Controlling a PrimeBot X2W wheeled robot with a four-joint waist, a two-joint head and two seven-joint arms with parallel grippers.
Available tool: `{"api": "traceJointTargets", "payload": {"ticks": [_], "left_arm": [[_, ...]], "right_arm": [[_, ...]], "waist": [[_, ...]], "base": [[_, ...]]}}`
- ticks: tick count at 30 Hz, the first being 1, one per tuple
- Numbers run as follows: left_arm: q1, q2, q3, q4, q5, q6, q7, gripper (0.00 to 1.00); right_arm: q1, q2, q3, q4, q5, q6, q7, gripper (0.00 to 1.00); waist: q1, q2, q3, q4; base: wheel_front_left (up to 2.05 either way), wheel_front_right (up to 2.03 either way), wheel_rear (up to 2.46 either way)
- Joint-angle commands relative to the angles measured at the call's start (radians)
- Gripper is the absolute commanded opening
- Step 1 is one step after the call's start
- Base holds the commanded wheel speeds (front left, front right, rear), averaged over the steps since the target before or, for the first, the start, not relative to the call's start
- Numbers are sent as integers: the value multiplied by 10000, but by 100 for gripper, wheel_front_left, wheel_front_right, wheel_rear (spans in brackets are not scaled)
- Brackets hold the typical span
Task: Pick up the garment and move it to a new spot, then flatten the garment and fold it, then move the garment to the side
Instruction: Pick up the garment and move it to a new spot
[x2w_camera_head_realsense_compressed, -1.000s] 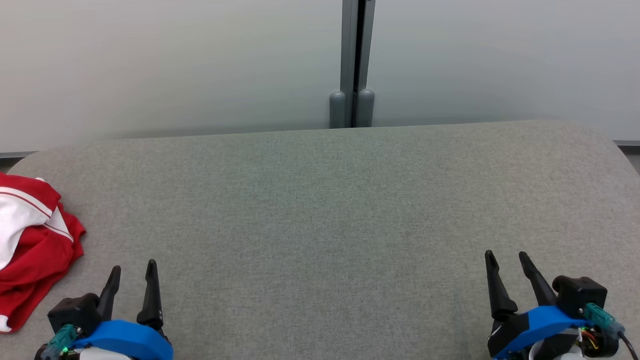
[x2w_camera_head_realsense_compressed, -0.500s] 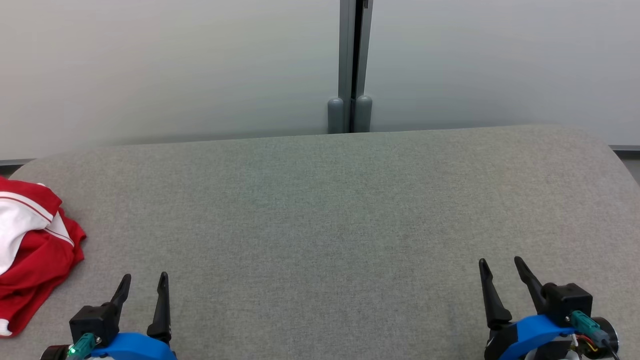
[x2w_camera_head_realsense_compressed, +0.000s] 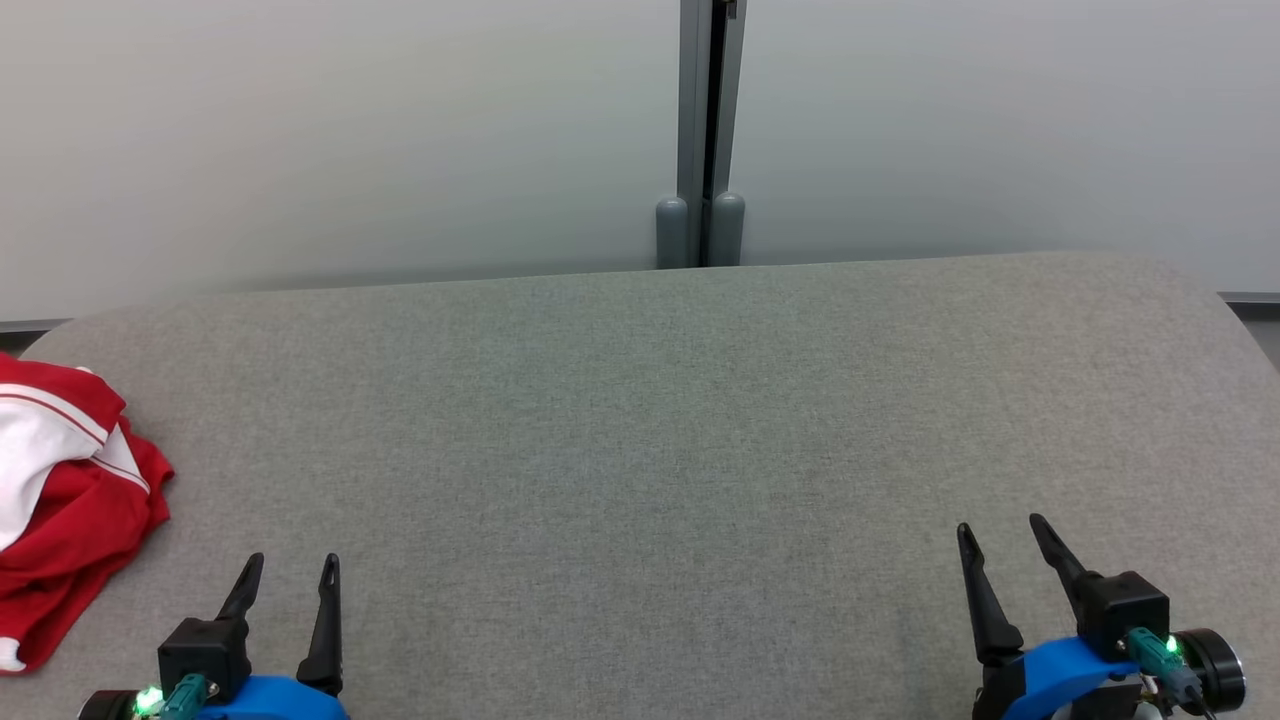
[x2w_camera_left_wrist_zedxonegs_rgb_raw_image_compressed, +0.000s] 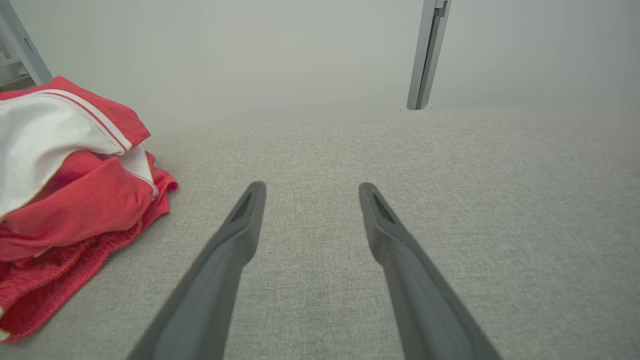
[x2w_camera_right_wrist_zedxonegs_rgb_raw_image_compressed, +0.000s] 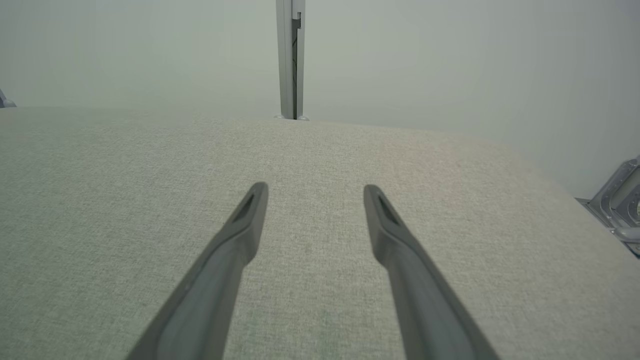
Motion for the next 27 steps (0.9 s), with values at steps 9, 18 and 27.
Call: {"api": "traceJointTargets", "payload": {"ticks": [9,18,27], "left_arm": [[-250,91,460,262,755,-10,-222,100],[-234,252,700,513,849,-12,-263,100],[-266,256,1146,764,805,-8,-261,100]], "right_arm": [[-98,-81,224,142,-737,10,-232,100],[-485,-77,796,375,-725,11,-269,100],[-942,-77,1907,752,-316,11,-258,100]], "waist": [[0,0,158,798],[0,0,243,2236],[0,0,371,3811]], "base": [[0,0,0],[0,0,0],[0,0,0]]}}
